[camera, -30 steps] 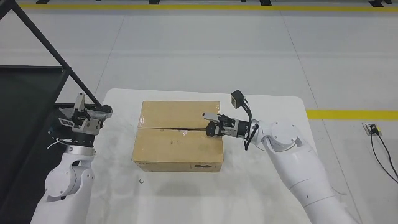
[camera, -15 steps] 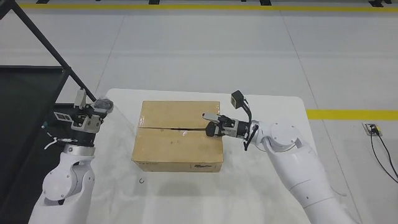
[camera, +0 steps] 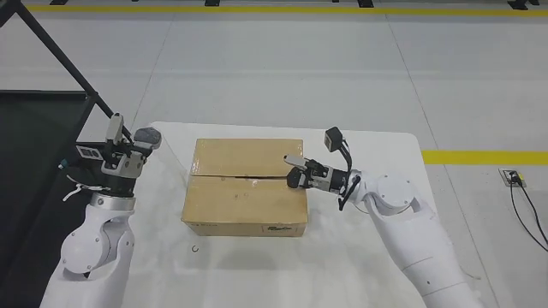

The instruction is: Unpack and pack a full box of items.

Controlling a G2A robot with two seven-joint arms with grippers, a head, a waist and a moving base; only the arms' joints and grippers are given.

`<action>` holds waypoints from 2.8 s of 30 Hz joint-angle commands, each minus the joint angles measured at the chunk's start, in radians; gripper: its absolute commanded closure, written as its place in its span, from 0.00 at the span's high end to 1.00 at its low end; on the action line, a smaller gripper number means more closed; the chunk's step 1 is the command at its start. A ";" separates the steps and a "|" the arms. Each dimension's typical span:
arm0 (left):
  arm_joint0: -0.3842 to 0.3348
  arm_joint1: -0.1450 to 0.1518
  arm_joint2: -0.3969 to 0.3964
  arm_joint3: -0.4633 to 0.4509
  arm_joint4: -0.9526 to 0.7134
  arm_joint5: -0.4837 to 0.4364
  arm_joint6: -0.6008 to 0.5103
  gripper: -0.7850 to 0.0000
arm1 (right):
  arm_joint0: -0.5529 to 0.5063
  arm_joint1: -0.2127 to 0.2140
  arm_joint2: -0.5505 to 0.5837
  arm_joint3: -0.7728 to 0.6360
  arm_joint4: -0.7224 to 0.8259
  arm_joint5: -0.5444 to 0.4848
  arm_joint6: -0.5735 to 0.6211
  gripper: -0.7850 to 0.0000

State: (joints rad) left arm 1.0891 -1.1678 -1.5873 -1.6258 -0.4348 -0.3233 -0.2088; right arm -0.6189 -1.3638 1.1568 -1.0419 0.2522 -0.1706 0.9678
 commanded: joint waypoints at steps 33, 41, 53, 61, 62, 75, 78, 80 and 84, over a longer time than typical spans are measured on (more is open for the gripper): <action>-0.022 -0.028 0.182 -0.107 0.303 0.054 0.041 1.00 | -0.007 0.014 -0.006 -0.017 0.015 0.041 -0.023 1.00; -0.047 -0.035 0.219 -0.085 0.368 0.088 0.030 1.00 | -0.007 0.016 -0.009 -0.018 0.017 0.043 -0.024 1.00; -0.094 -0.047 0.285 -0.052 0.473 0.147 0.032 1.00 | -0.014 0.022 -0.003 -0.023 0.024 0.030 -0.027 1.00; -0.113 -0.055 0.325 -0.049 0.530 0.159 0.030 1.00 | -0.017 0.026 -0.001 -0.023 0.028 0.031 -0.024 1.00; -0.115 -0.056 0.330 -0.049 0.535 0.161 0.028 1.00 | -0.017 0.027 -0.001 -0.023 0.028 0.031 -0.024 1.00; -0.148 -0.071 0.380 -0.029 0.576 0.184 0.007 1.00 | -0.021 0.032 0.006 -0.018 0.044 0.016 -0.026 1.00; -0.157 -0.075 0.391 -0.020 0.582 0.189 0.005 1.00 | -0.022 0.033 0.008 -0.019 0.048 0.015 -0.027 1.00; -0.162 -0.077 0.398 -0.016 0.586 0.191 0.003 1.00 | -0.023 0.034 0.010 -0.020 0.048 0.012 -0.029 1.00; -0.171 -0.082 0.410 -0.007 0.593 0.197 -0.003 1.00 | -0.025 0.037 0.013 -0.017 0.053 0.010 -0.030 1.00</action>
State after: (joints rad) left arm 0.9204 -1.2486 -1.1802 -1.6351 0.1560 -0.1278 -0.2102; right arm -0.6436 -1.3277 1.1688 -1.0601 0.3038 -0.1603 0.9385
